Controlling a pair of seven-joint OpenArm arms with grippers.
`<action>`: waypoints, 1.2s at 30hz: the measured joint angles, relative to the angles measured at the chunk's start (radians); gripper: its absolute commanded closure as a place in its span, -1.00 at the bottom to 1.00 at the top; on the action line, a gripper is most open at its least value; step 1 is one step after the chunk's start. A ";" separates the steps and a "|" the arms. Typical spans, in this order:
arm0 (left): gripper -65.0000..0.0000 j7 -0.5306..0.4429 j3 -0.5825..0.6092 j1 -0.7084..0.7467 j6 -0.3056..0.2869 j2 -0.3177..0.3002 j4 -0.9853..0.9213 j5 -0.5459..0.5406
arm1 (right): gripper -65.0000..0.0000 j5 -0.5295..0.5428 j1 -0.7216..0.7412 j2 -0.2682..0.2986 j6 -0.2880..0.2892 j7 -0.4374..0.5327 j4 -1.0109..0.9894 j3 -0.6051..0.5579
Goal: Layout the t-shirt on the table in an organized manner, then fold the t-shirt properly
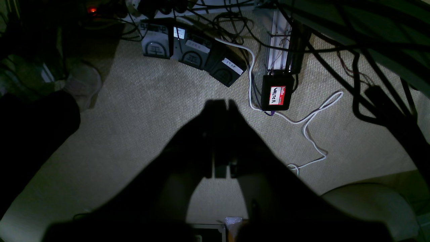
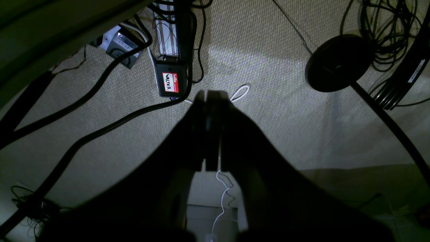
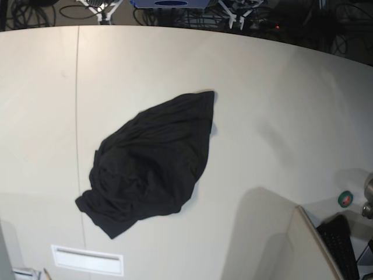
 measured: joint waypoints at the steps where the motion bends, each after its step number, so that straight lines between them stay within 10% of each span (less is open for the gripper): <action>1: 1.00 0.000 0.000 0.000 0.000 0.000 0.000 0.000 | 1.00 0.000 0.000 0.000 0.000 0.000 0.000 0.000; 12: 1.00 -0.176 0.008 0.026 0.003 0.000 -0.004 0.005 | 1.00 0.000 0.000 0.000 0.000 0.001 0.000 0.000; 26: 1.00 -0.019 0.010 0.028 0.002 -0.001 0.001 0.006 | 1.00 0.000 -0.016 0.000 0.000 0.004 0.015 0.000; 36: 1.00 0.002 0.009 0.349 0.008 -0.071 0.450 0.012 | 1.00 -0.001 -0.441 0.055 -0.015 -0.116 0.568 0.024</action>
